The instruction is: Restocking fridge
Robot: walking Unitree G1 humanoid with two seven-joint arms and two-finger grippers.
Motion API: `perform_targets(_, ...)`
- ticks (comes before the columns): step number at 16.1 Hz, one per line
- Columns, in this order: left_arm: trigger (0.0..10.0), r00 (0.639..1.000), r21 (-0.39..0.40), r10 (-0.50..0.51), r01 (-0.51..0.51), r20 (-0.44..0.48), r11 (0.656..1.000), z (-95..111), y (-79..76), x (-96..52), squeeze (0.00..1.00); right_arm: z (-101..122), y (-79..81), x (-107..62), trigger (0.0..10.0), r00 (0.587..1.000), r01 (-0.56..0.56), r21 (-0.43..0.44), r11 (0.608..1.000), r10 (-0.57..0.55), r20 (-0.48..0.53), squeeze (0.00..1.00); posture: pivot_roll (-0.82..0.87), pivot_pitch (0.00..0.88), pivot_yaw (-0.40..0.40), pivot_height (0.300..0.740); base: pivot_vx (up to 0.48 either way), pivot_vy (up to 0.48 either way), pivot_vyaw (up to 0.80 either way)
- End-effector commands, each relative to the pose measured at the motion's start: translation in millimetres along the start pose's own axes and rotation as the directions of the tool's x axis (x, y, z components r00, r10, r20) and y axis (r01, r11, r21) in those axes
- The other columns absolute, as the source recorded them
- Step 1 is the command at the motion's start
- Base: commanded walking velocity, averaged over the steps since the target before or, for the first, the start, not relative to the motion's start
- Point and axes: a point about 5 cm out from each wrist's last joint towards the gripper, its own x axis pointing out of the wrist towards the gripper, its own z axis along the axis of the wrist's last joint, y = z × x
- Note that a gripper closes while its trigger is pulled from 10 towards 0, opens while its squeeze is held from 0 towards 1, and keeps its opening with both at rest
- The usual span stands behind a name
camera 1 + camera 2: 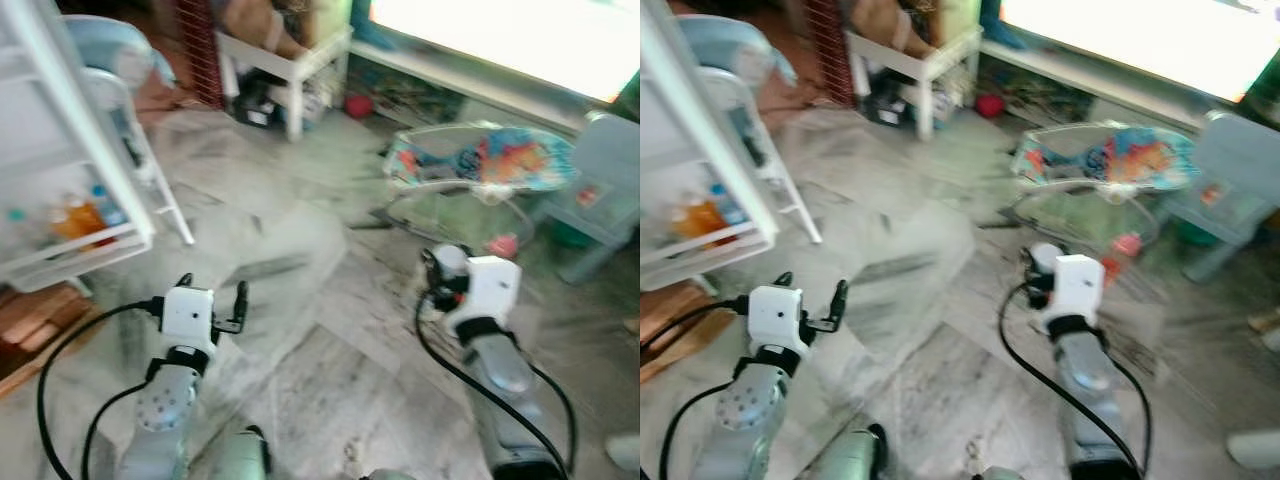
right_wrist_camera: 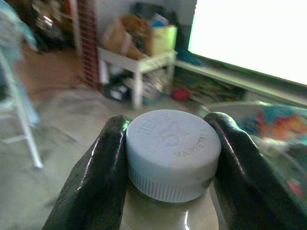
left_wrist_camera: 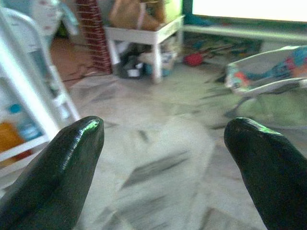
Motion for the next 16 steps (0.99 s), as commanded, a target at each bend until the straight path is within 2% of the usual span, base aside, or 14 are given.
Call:
perform_targets(1, 10.0, 1.000, 0.016, 0.000, 0.000, -0.010, 1.000, -1.9, -0.8, 1.3, 0.00, 4.8, -4.8, 1.3, 10.0, 1.000, 0.011, -0.013, 1.000, -0.010, 0.030, 0.00, 0.09, 0.084, -0.038, 0.740, 0.000, 0.000, 0.77)
perform_targets(9, 10.0, 1.000, -0.001, 0.022, -0.022, -0.006, 1.000, -4.8, 1.3, 3.6, 0.00, 5.8, -0.3, 8.1, 10.0, 0.999, -0.022, -0.004, 1.000, 0.023, 0.044, 0.00, 0.10, 0.081, -0.043, 0.740, 0.000, 0.000, 0.77)
perform_targets(16, 10.0, 1.000, -0.019, 0.004, -0.004, 0.008, 1.000, -3.7, -0.4, 4.8, 0.00, 4.8, 0.6, 6.6, 10.0, 0.998, -0.037, -0.004, 0.999, 0.037, 0.045, 0.00, 0.10, 0.086, -0.046, 0.740, 0.000, 0.000, 0.77)
